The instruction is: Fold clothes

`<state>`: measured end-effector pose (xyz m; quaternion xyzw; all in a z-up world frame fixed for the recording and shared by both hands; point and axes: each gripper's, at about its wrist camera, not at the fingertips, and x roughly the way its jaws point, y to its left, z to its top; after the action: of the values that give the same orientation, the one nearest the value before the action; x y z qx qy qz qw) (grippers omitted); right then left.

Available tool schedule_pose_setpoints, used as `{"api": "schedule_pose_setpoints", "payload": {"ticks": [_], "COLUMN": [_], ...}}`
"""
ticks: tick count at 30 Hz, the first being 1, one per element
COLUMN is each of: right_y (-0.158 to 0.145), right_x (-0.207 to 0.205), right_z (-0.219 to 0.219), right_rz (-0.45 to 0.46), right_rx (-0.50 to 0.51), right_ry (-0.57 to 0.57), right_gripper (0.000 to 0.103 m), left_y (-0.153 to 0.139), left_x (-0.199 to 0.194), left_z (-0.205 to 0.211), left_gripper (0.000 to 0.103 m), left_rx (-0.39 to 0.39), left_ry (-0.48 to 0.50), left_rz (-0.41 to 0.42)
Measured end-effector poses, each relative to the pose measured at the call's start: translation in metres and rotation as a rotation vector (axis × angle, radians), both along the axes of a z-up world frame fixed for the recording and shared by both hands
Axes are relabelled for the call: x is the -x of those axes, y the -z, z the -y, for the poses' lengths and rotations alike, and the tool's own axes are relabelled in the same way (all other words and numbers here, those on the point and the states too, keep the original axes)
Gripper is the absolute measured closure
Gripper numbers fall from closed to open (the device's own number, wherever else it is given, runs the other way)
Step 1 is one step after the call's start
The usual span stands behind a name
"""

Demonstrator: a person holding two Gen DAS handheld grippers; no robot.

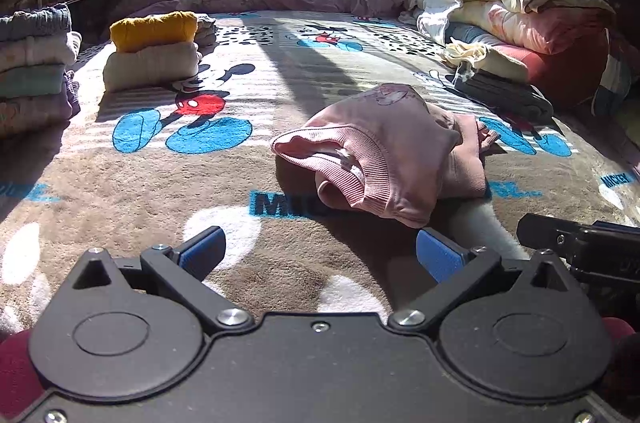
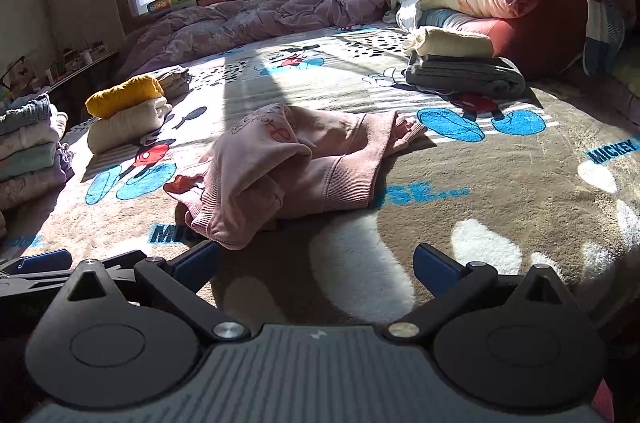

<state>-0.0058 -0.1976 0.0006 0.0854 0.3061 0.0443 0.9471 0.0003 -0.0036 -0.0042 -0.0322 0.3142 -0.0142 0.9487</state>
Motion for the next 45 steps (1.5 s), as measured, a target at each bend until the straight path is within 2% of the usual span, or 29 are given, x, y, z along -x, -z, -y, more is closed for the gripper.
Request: {"api": "schedule_pose_setpoints", "payload": {"ticks": [7,23,38,45], "right_y": [-0.001,0.003,0.004,0.006], "right_x": [0.000,-0.001,-0.001,0.000], "right_z": [0.001,-0.008,-0.005,0.003], "right_rz": [0.005,0.008,0.019,0.043], "right_rx": [-0.005,0.064,0.038,-0.015], "right_ry": [-0.004,-0.022,-0.036,-0.038], "right_gripper": [0.001,0.001,0.001,0.001], "left_y": [0.001,0.003,0.002,0.005], "left_x": [0.000,-0.002,-0.003,-0.007], "left_z": [0.000,0.001,0.004,0.009], "left_gripper": [0.000,0.000,0.000,0.000], "left_rx": [-0.003,-0.003,-0.016,-0.037], "left_ry": [0.001,0.004,0.005,0.020], "left_rz": [-0.002,-0.009,-0.009,-0.019]}}
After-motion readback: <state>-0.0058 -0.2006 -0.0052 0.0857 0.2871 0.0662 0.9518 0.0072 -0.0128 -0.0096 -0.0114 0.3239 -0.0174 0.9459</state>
